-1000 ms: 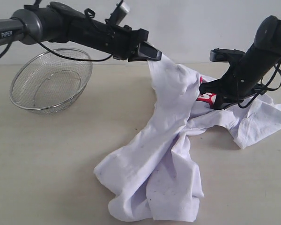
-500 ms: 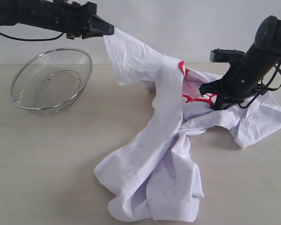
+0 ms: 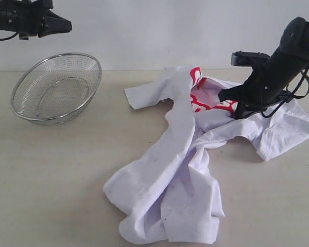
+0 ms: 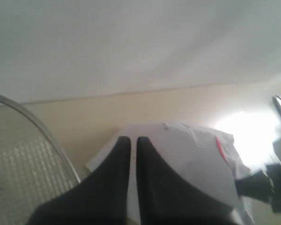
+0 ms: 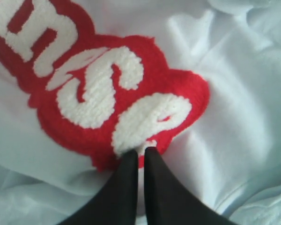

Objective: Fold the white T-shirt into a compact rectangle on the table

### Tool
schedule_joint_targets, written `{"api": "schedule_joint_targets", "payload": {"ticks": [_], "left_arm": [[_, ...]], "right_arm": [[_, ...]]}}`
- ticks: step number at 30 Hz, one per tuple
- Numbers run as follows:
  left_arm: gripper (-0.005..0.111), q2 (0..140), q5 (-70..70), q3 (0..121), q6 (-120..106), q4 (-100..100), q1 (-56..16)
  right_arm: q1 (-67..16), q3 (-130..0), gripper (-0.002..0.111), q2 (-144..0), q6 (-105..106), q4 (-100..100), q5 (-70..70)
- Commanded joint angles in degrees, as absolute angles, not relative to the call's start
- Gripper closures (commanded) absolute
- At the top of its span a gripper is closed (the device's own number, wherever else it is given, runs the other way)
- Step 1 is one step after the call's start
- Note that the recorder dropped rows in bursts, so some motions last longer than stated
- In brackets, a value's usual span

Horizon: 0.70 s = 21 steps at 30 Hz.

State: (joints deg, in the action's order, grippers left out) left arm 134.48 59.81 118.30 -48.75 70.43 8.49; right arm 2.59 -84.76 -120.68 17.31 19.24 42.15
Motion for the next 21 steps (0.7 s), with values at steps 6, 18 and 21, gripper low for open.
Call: {"api": "schedule_joint_targets", "payload": {"ticks": [6, 18, 21], "left_arm": [[0.102, 134.41, 69.96, 118.58, -48.20, 71.28, 2.78], [0.056, 138.68, 69.96, 117.15, -41.61, 66.64, -6.08], [0.035, 138.68, 69.96, 114.20, -41.19, 65.58, -7.57]], "right_arm": [[2.74, -84.59, 0.109, -120.62, 17.55, 19.76, 41.52], [2.74, -84.59, 0.109, -120.62, 19.03, 19.53, 45.55], [2.74, -84.59, 0.109, -120.62, 19.03, 19.26, 45.82]]}}
